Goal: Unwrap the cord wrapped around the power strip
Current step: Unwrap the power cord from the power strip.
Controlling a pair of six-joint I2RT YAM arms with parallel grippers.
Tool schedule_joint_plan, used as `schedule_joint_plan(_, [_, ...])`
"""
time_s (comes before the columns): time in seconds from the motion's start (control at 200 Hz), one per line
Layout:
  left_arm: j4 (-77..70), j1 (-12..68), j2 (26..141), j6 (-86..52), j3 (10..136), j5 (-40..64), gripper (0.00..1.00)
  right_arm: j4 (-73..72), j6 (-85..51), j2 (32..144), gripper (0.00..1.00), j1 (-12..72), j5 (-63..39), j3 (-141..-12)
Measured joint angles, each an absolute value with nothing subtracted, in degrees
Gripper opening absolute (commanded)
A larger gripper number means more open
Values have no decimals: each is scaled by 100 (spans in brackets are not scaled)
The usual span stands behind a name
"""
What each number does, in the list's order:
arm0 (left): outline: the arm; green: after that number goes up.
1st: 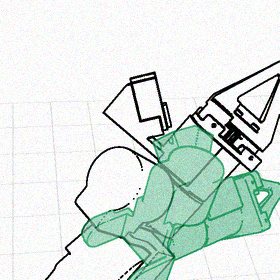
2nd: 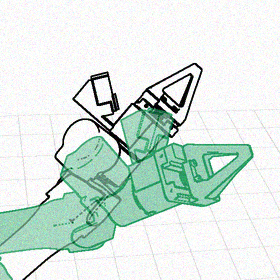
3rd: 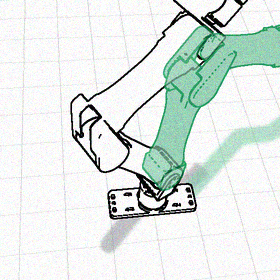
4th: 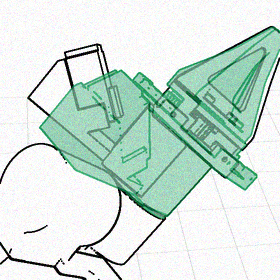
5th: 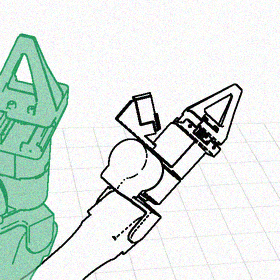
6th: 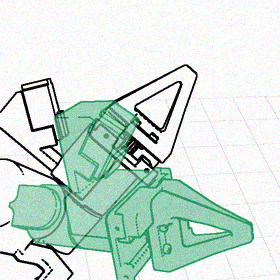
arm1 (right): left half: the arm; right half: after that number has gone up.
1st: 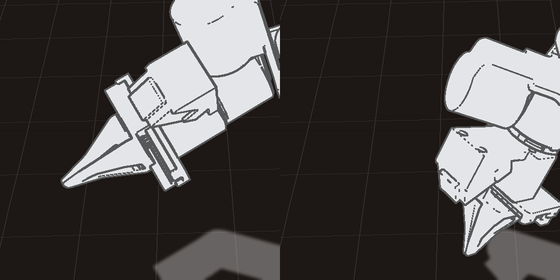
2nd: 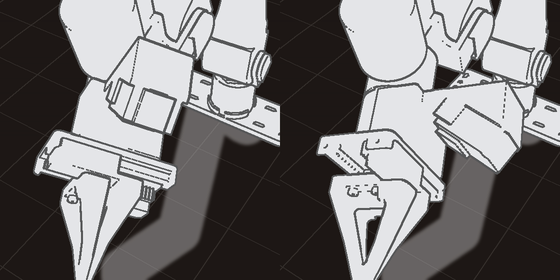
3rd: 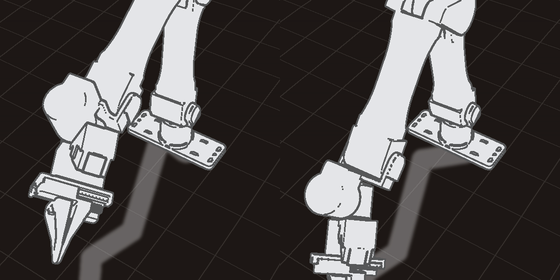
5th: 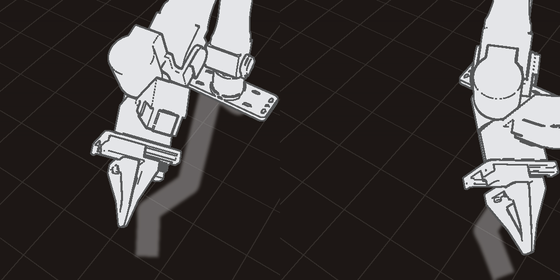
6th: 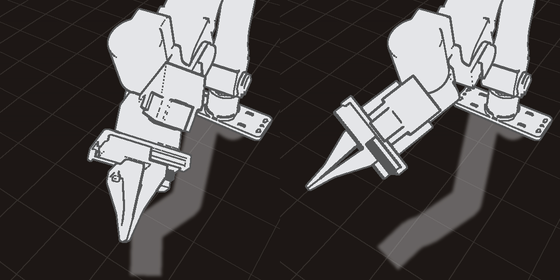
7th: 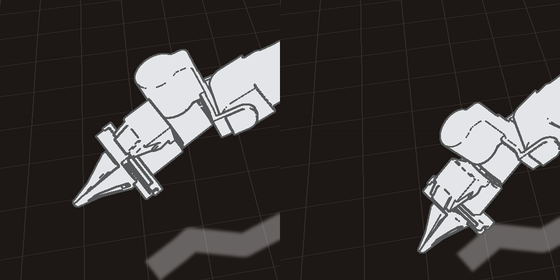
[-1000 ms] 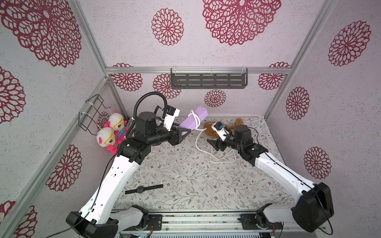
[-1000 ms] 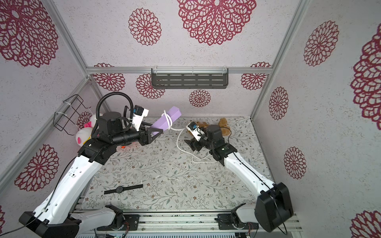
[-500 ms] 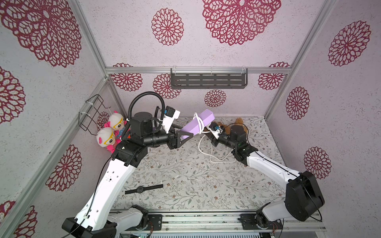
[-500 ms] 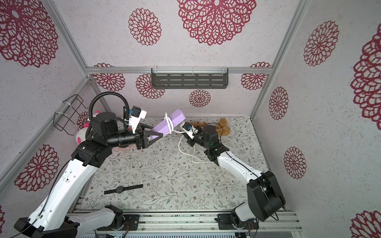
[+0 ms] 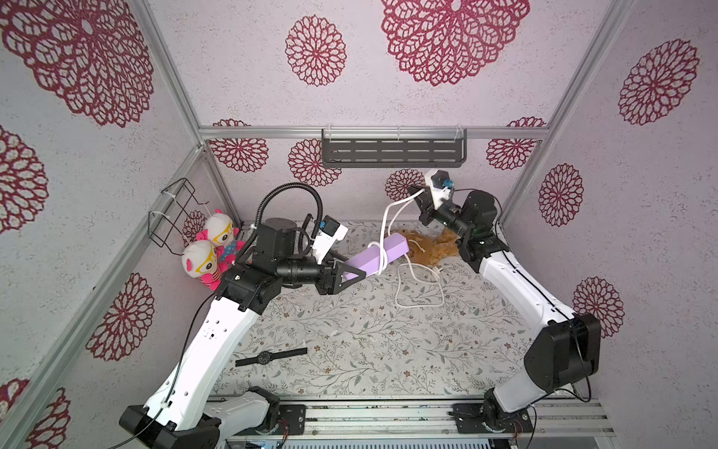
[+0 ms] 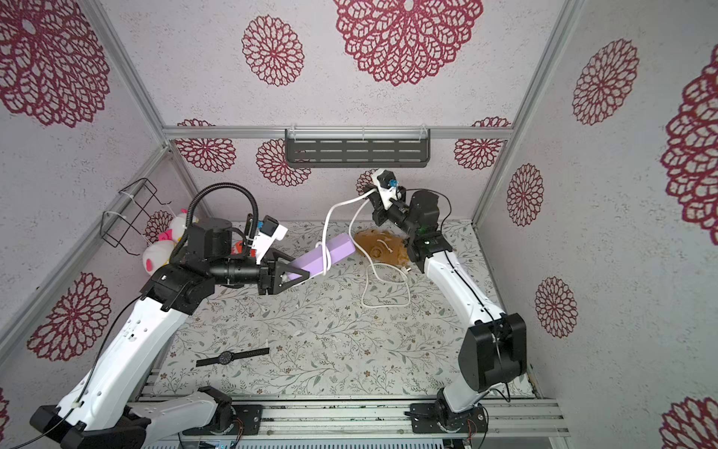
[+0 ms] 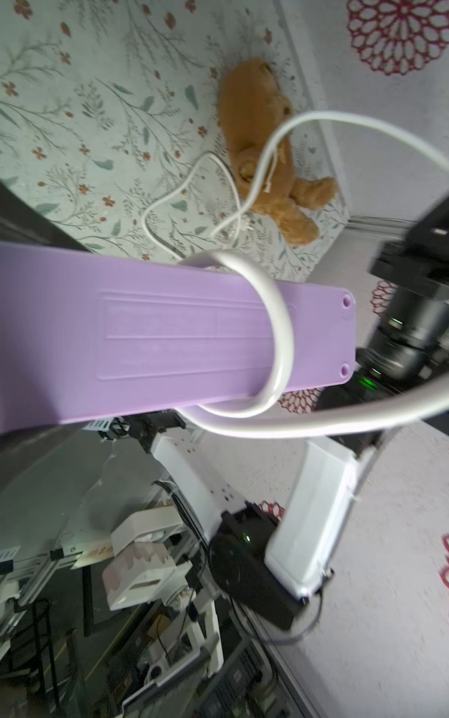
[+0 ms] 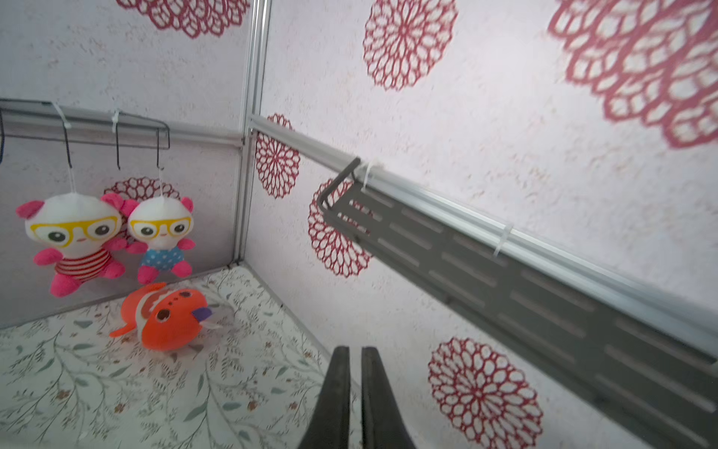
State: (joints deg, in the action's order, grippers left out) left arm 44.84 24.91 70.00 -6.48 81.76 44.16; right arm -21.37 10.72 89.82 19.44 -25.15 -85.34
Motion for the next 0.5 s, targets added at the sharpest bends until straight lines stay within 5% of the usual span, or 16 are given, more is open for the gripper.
schedule_joint_plan(0.135, [4652,2543,7271,-615,7905,3345,0,-2058,972,8340,0,2145,-2388,-8084])
schedule_joint_plan(0.335, [4088,2545,7157,-917,7682,1516,0,-2128,364,6724,0,2687,-1756,-5437])
schedule_joint_plan(0.5, [3444,2534,6989,-1170,8003,1033,0,-1846,-196,6816,0,2895,-1238,-4307])
